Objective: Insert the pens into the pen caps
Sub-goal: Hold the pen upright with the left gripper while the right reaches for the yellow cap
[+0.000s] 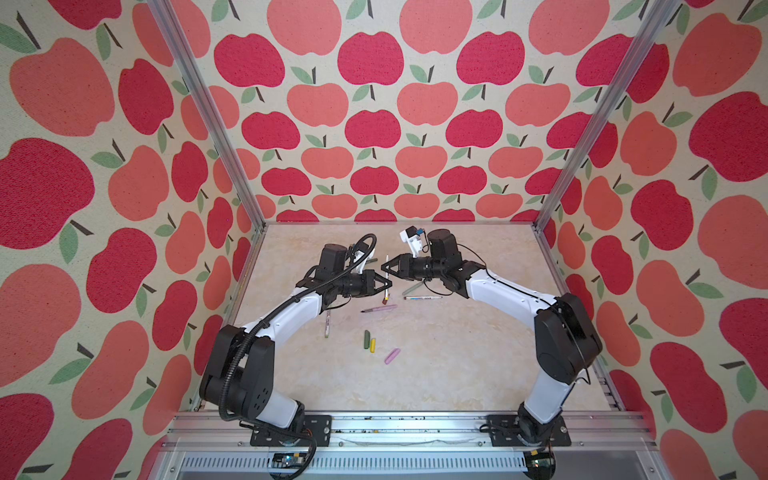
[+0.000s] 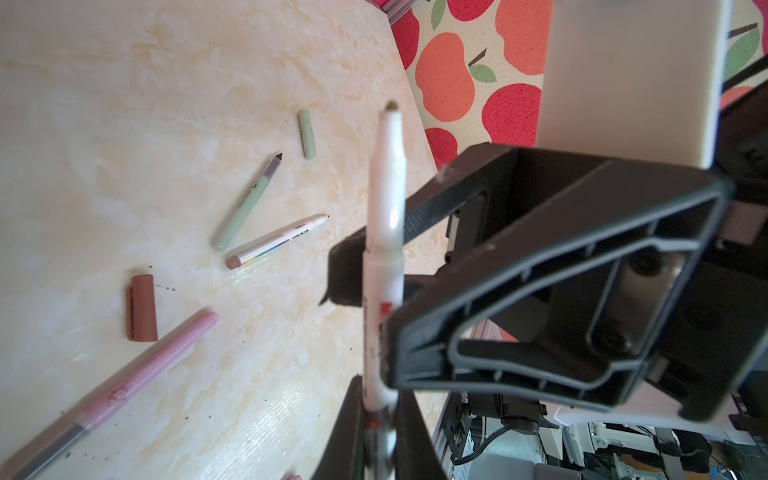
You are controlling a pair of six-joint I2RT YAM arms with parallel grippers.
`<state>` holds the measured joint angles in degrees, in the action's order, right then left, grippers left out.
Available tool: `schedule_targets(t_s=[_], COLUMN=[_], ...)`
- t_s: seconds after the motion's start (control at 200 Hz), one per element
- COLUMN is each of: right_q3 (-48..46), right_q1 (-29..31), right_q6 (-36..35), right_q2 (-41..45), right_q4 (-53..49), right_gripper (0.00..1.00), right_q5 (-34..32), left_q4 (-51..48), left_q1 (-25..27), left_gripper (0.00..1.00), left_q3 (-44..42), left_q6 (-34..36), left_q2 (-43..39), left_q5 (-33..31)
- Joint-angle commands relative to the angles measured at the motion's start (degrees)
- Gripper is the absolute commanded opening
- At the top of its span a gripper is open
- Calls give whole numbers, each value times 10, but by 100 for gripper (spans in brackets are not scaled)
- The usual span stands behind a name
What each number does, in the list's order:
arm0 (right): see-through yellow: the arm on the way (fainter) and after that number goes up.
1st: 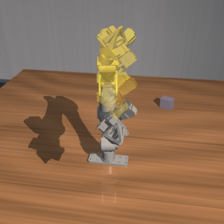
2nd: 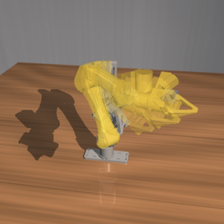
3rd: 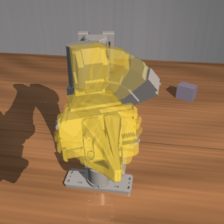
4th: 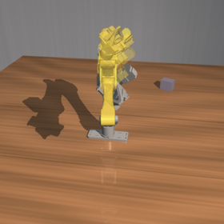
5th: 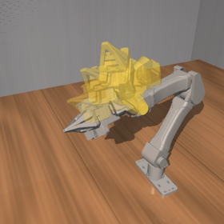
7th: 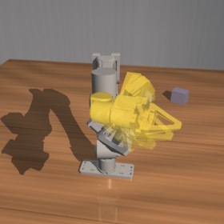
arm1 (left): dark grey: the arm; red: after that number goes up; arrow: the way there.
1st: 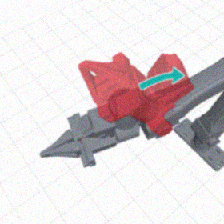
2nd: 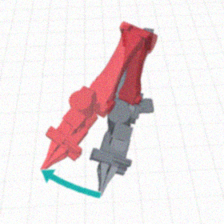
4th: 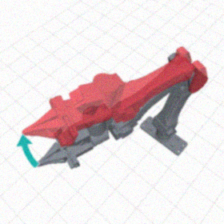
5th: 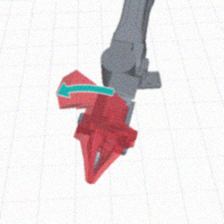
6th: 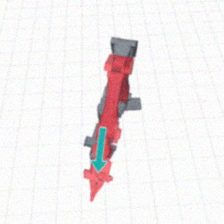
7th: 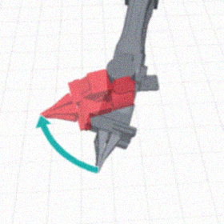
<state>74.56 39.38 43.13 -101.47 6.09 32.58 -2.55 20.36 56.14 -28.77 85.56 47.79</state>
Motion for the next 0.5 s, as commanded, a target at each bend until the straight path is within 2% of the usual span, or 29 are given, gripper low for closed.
schedule_targets(t_s=[0.0, 0.095, 0.24, 0.355, 0.495], right_q3=[-1, 0, 8, 8, 29], right_q1=[3, 4, 20, 61, 128], right_q6=[-11, -36, -101, -153, -203], right_q2=[37, 52, 63, 52, 10], right_q4=[-9, -61, -193, -268, -340], right_gripper=[40, 42, 42, 42, 44], right_q5=[-5, -31, -116, -180, -227], left_q4=[-50, -90, -141, -182, -227], left_q1=[-8, -22, -60, -95, -115], left_gripper=[0, 0, 0, 0, 1], left_q3=[-7, -19, -51, -73, -90], left_q6=[24, 39, 44, 42, 52], left_q2=[-39, -83, -181, -265, -340], left_q5=[-32, -67, -132, -166, -187])
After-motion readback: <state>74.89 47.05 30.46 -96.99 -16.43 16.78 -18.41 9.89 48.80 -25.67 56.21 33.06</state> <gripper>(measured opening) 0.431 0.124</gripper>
